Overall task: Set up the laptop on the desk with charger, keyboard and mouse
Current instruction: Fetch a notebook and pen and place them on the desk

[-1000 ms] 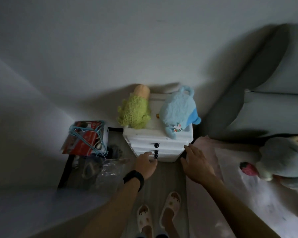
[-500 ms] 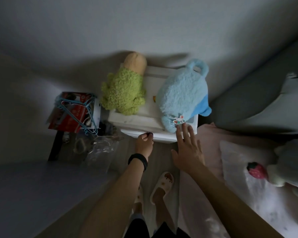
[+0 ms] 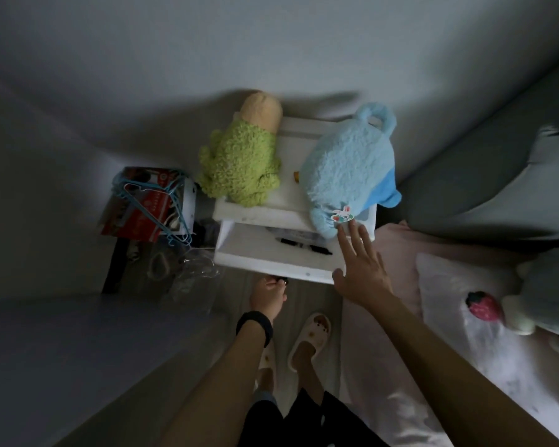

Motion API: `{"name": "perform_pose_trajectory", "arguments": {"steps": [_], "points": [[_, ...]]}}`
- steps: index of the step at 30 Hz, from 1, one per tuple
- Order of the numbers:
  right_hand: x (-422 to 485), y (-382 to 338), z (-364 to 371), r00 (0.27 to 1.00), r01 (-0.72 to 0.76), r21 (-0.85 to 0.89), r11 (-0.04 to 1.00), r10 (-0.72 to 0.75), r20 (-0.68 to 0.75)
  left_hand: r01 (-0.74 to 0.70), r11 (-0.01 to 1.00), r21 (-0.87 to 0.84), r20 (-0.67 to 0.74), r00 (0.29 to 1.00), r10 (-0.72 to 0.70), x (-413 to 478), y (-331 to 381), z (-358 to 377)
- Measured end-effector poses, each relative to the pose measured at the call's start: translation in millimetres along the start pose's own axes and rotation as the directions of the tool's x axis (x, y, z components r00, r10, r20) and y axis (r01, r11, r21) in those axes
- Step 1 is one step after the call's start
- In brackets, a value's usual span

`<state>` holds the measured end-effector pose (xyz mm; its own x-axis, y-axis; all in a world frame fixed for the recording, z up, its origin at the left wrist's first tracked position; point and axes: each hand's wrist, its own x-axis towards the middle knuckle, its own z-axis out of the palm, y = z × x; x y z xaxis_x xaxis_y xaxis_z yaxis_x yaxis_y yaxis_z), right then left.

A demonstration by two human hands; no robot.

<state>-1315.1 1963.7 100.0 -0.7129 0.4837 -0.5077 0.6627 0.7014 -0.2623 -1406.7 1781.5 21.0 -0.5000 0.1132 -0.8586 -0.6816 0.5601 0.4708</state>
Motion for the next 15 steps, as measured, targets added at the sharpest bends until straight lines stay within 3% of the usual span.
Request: {"name": "perform_pose_trajectory", "arguments": {"steps": [4, 15], "points": [[1, 5, -6, 0.998, 0.014, 0.041, 0.999, -0.016, 0.054, 0.037, 0.999, -0.012, 0.045, 0.998, -0.036, -10, -29, -11], [-1, -3, 7, 0.999, 0.006, 0.001, 1.000, -0.006, -0.037, 0.168, 0.981, -0.099, 0.125, 0.980, -0.155, -36, -49, -21]]}}
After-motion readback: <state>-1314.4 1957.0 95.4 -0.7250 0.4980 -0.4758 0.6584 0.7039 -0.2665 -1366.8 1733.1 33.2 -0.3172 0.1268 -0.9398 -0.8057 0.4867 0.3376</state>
